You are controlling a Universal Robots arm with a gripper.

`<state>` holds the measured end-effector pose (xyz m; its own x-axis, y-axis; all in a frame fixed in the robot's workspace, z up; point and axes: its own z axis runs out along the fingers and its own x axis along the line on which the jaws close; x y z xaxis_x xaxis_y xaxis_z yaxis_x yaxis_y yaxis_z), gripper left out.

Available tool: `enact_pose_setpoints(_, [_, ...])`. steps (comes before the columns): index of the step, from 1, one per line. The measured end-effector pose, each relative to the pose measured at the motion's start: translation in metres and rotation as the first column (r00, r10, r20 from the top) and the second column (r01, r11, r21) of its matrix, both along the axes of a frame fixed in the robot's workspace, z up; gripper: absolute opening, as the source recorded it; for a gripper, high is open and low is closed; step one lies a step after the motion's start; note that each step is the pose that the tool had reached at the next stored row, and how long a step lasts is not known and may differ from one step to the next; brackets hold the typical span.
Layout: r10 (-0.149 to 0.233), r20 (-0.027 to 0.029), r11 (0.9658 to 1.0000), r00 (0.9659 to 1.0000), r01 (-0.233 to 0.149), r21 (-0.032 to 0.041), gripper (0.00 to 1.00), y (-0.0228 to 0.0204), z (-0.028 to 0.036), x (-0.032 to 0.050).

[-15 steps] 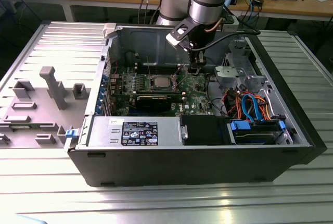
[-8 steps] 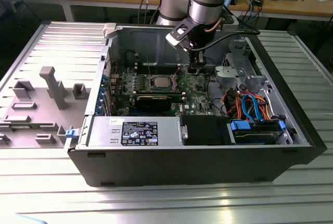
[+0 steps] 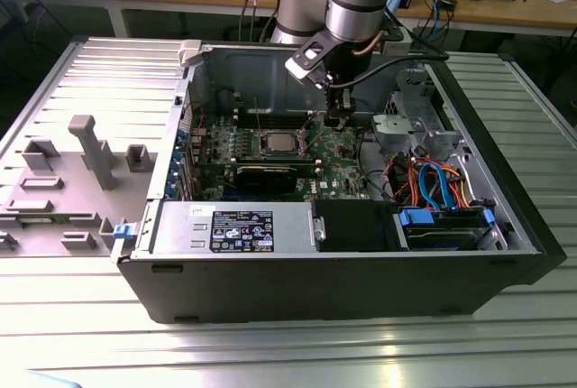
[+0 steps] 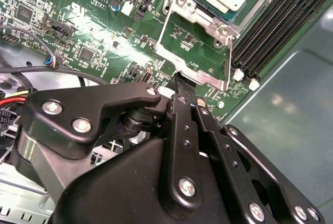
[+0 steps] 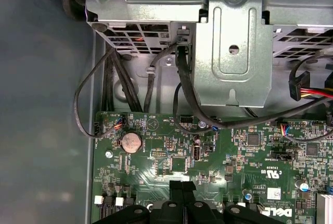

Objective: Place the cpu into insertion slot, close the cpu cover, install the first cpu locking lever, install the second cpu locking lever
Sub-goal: 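Close the cpu cover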

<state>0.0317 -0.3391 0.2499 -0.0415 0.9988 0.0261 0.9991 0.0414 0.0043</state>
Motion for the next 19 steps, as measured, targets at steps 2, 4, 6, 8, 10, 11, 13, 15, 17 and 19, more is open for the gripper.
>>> enact_pose_setpoints(2, [0.0, 0.0, 1.0, 1.0, 0.0, 0.0, 0.11, 0.0, 0.0, -0.0006])
enact_pose_setpoints(4, [0.0, 0.0, 1.0, 1.0, 0.0, 0.0, 0.11, 0.0, 0.0, -0.001])
enact_pose_setpoints(6, [0.0, 0.0, 1.0, 1.0, 0.0, 0.0, 0.11, 0.0, 0.0, -0.0015])
enact_pose_setpoints(8, [0.0, 0.0, 1.0, 1.0, 0.0, 0.0, 0.11, 0.0, 0.0, -0.0019])
enact_pose_setpoints(10, [0.0, 0.0, 1.0, 1.0, 0.0, -0.0001, 0.11, 0.0, 0.0, -0.0024])
enact_pose_setpoints(11, [0.0, 0.0, 1.0, 1.0, 0.0, -0.0001, 0.11, 0.0, 0.0, -0.0029])
enact_pose_setpoints(13, [0.0, 0.0, 1.0, 1.0, 0.0, 0.0, 0.11, 0.0, 0.0, -0.0031])
enact_pose_setpoints(15, [0.0, 0.0, 1.0, 1.0, 0.0, 0.0, 0.11, 0.0, 0.0, -0.0035])
enact_pose_setpoints(17, [0.0, 0.0, 1.0, 1.0, 0.0, 0.0, 0.11, 0.0, 0.0, -0.004])
enact_pose_setpoints(19, [0.0, 0.0, 1.0, 1.0, 0.0, 0.0, 0.11, 0.0, 0.0, -0.0042])
